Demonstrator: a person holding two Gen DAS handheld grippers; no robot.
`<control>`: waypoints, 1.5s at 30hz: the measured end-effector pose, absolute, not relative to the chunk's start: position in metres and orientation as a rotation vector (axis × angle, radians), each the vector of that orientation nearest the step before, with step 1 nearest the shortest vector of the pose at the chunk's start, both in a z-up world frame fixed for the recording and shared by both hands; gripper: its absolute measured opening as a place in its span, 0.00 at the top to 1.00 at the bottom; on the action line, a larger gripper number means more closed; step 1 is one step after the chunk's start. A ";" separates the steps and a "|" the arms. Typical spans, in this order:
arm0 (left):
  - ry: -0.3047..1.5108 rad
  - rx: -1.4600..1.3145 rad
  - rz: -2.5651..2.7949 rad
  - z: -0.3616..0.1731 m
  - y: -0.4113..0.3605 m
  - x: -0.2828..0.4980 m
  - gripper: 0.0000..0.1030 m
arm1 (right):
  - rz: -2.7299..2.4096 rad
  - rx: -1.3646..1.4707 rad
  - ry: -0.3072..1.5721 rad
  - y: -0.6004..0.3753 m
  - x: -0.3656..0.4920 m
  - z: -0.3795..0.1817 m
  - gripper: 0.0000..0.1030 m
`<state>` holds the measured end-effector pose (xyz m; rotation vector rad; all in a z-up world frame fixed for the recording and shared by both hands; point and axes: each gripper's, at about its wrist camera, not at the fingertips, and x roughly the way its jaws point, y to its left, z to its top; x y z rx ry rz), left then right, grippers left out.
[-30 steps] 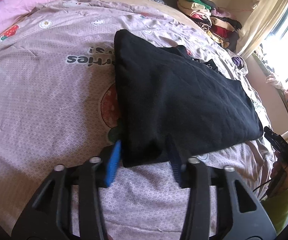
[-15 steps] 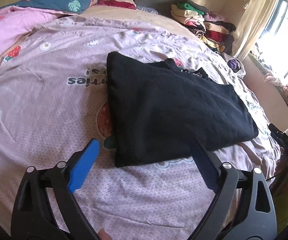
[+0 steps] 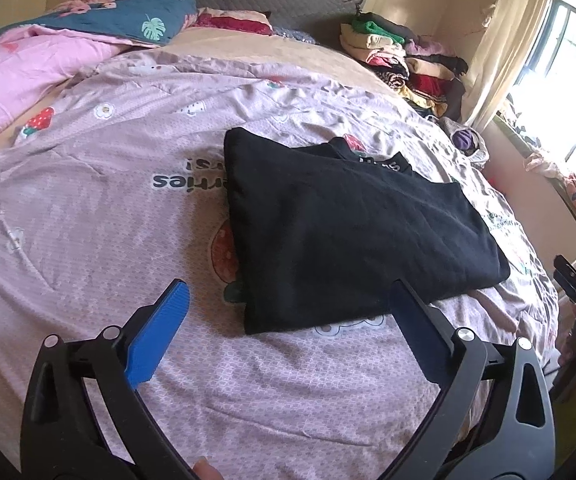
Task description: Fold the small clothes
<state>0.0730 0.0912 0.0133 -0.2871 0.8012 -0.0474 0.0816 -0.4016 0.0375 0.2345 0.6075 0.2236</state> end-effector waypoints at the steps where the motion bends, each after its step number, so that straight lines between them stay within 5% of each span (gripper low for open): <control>1: 0.798 -0.290 -0.046 0.014 0.093 0.073 0.09 | 0.232 0.234 0.601 -0.399 0.078 0.040 0.08; 26: 0.760 -0.313 0.104 -0.004 0.168 0.069 0.09 | 0.506 -0.052 0.639 -0.200 0.061 0.053 0.05; 45: 0.732 -0.291 0.107 0.004 0.177 0.106 0.09 | 0.584 -0.490 0.692 -0.063 0.066 -0.015 0.05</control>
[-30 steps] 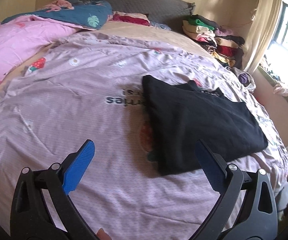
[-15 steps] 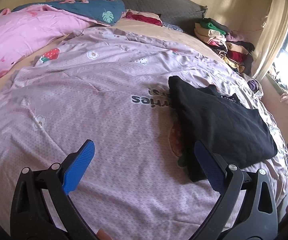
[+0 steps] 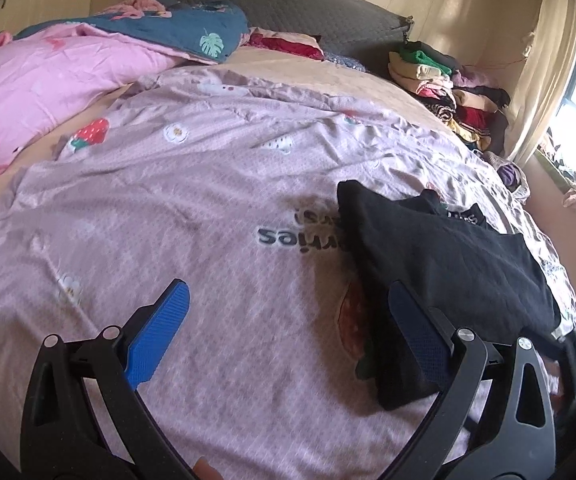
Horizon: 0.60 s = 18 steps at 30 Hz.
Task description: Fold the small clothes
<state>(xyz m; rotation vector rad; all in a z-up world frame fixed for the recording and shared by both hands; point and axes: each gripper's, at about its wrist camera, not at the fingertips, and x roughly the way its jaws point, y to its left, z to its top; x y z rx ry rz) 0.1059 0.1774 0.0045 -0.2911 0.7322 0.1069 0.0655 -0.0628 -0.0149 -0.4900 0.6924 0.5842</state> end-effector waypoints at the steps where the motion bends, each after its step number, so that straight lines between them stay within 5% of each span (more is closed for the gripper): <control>1: 0.733 -0.288 0.103 0.005 0.176 0.109 0.09 | 0.572 -0.515 0.689 -0.060 0.066 -0.020 0.05; 18: 0.841 -0.235 0.088 -0.012 0.158 0.186 0.09 | 0.559 -0.615 0.686 -0.035 0.108 -0.054 0.04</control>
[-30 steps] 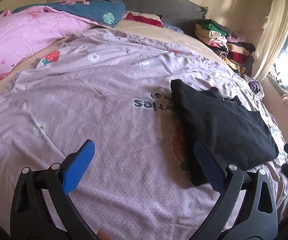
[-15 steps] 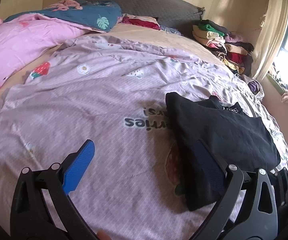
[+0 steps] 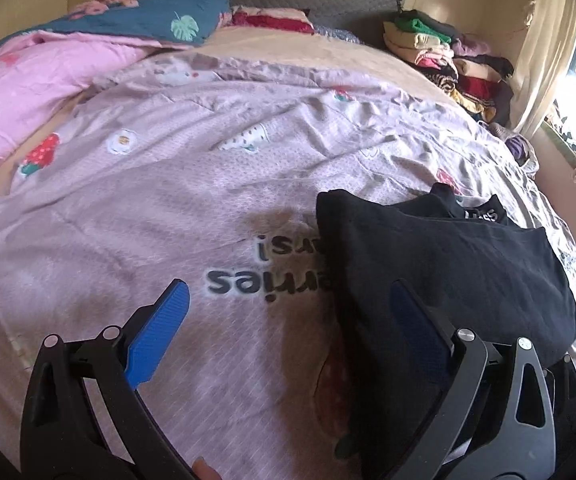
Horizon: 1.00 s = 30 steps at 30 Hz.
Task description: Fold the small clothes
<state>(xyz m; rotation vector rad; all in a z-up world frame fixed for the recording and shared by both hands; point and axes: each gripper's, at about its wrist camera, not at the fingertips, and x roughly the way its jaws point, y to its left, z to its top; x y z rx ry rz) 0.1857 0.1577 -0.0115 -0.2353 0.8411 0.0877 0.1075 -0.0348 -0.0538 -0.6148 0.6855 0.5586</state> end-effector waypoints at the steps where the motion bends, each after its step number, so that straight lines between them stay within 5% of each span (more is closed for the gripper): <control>1: 0.853 -0.245 0.076 -0.014 0.156 0.191 0.09 | 0.561 -0.620 0.680 -0.034 0.109 -0.054 0.04; 6: 0.902 -0.241 0.054 -0.025 0.147 0.212 0.09 | 0.555 -0.598 0.591 -0.038 0.111 -0.049 0.08; 14: 0.964 -0.278 0.033 -0.040 0.139 0.228 0.09 | 0.576 -0.503 0.501 -0.058 0.094 -0.031 0.78; 16: 0.966 -0.284 0.027 -0.040 0.137 0.229 0.09 | 0.587 -0.472 0.490 -0.063 0.092 -0.027 0.88; 28: 0.934 -0.323 -0.084 -0.019 0.097 0.236 0.10 | 0.576 -0.331 0.440 -0.105 0.085 -0.007 0.92; 30: 0.914 -0.323 -0.099 -0.012 0.090 0.236 0.21 | 0.570 -0.313 0.431 -0.113 0.083 -0.006 0.92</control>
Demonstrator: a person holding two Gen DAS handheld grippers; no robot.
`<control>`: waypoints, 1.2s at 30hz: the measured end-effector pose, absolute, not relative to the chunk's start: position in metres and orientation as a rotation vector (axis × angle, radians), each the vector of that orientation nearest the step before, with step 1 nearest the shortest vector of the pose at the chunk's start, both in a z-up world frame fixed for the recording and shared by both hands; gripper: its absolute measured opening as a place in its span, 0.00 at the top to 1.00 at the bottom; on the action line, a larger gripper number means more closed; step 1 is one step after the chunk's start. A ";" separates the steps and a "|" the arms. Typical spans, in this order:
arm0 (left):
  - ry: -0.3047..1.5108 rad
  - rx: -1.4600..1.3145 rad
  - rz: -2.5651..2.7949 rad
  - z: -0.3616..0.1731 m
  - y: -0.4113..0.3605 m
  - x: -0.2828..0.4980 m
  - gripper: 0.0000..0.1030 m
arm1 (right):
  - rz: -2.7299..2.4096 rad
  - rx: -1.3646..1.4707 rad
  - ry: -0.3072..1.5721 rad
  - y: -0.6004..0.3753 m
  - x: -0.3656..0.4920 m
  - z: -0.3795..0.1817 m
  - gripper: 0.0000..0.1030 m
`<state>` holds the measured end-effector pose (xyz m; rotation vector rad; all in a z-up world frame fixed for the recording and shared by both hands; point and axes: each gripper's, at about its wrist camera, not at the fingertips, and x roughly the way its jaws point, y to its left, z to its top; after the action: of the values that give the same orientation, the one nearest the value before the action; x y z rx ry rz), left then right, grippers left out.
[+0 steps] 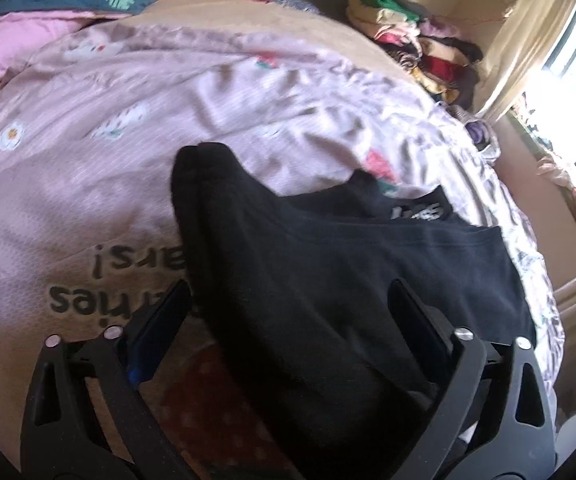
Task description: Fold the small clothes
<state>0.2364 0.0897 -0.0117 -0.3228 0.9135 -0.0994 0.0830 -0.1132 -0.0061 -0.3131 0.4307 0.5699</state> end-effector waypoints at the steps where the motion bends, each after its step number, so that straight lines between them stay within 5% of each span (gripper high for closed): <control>1: 0.910 -0.320 -0.104 -0.010 0.086 0.237 0.27 | 0.564 -0.310 0.425 -0.117 0.083 -0.006 0.92; 6: 0.880 -0.294 -0.109 0.007 0.071 0.236 0.65 | 0.537 -0.277 0.407 -0.132 0.081 -0.004 0.93; 9: 0.847 -0.281 -0.128 0.020 0.062 0.235 0.79 | 0.527 -0.257 0.400 -0.142 0.082 -0.001 0.93; 36: 0.786 -0.209 -0.195 0.066 -0.024 0.244 0.82 | 0.423 0.023 0.379 -0.228 0.091 0.020 0.93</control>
<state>0.2442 -0.0245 0.0660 -0.2089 0.7856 -0.1949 0.0907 -0.2278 0.0202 0.0234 0.3789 0.4229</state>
